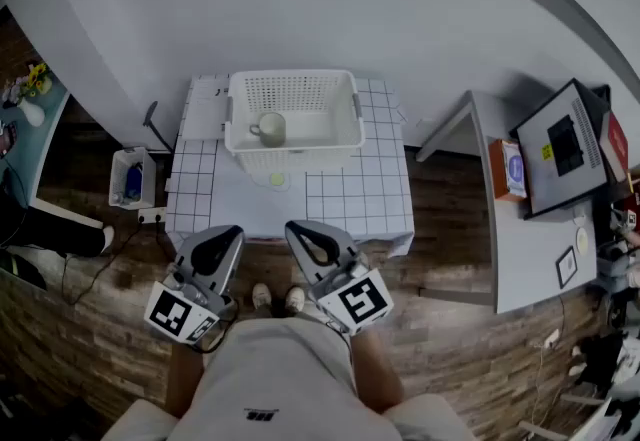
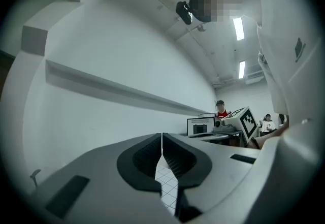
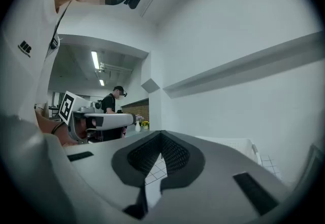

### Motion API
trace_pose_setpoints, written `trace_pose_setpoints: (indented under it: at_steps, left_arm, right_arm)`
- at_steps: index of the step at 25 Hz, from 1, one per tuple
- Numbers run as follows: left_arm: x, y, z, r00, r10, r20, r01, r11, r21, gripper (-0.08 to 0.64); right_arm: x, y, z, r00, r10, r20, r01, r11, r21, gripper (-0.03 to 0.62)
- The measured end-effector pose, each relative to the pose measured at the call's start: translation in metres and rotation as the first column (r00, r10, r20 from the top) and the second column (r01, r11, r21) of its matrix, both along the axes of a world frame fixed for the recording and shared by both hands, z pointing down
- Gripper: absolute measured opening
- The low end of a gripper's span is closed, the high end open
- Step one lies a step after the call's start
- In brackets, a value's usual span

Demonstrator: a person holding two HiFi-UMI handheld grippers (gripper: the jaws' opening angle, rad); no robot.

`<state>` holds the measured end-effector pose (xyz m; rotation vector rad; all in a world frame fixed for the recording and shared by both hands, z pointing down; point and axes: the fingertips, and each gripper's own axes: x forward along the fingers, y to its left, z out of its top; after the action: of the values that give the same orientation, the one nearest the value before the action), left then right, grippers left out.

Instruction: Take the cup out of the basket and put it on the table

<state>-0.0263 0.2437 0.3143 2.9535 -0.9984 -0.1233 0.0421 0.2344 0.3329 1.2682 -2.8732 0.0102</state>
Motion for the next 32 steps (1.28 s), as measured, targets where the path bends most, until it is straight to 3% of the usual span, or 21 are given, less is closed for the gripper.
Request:
trace_pose_setpoints:
  at_steps: [9,20,32]
  left_arm:
    - [0.003,-0.003,0.008,1.000,-0.009,0.012,0.010,1.000,-0.006,0.015]
    - [0.013,-0.003,0.010,0.999,-0.040,0.020,0.040,0.999,-0.007,0.015]
    - [0.007,-0.057,0.017,0.999,-0.036,0.017,0.036,0.999,-0.007,0.015]
  right_arm:
    - [0.004,-0.002,-0.001,0.999,-0.007,0.044,0.007,1.000,0.003,0.012]
    - [0.015,-0.006,0.002,1.000,-0.025,0.012,0.025,1.000,0.019,0.012]
    - [0.013,-0.058,0.009,1.000,-0.013,0.004,0.013,1.000,0.018,0.012]
